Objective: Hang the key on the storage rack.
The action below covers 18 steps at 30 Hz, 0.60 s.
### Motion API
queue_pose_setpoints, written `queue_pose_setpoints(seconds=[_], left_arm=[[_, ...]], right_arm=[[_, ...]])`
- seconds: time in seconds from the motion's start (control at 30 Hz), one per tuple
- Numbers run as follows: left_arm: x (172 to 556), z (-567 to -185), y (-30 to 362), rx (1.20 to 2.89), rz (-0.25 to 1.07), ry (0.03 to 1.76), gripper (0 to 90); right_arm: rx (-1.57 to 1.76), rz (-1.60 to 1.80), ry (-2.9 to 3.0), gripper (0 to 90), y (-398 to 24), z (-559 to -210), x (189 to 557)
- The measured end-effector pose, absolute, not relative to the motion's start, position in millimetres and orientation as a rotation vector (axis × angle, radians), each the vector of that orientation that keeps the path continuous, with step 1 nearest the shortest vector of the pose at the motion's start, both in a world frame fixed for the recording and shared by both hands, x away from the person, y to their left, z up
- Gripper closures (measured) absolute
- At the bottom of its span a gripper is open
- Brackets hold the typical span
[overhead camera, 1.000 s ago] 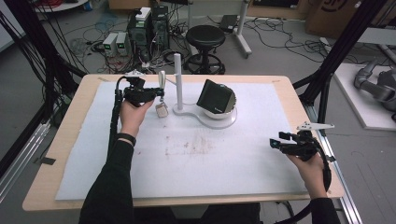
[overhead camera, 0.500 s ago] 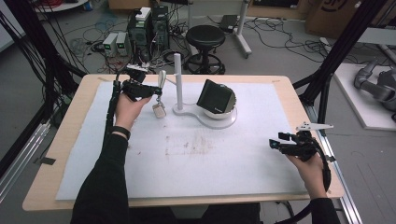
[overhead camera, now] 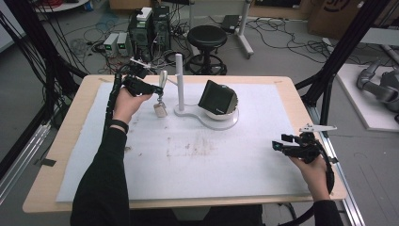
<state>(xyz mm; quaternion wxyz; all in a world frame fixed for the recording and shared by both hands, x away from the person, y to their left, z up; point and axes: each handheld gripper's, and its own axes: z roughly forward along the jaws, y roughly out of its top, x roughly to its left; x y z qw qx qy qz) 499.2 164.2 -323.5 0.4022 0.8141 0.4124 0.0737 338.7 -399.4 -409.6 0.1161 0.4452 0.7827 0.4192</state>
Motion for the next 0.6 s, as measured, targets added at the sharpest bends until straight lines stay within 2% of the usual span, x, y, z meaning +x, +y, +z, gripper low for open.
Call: queue_pose_setpoints(seconds=[0.17,0.2,0.23,0.37,0.6], left_arm=[[504,-317,169,2.09,0.145,1.034,81.5],[508,-319,174,2.07,0.071,1.035,81.5],[508,-319,174,2.07,0.071,1.035,81.5],[517,-325,183,2.006,-0.095,1.033,81.5],[525,-333,184,1.95,-0.244,1.052,81.5]], right_arm=[[1.315,1.231,2.291,34.7,-402,-410,338],[1.316,1.229,2.293,34.7,-402,-411,338],[1.316,1.229,2.293,34.7,-402,-411,338],[1.31,1.227,2.296,34.6,-402,-411,338],[1.317,1.225,2.295,34.6,-402,-412,338]])
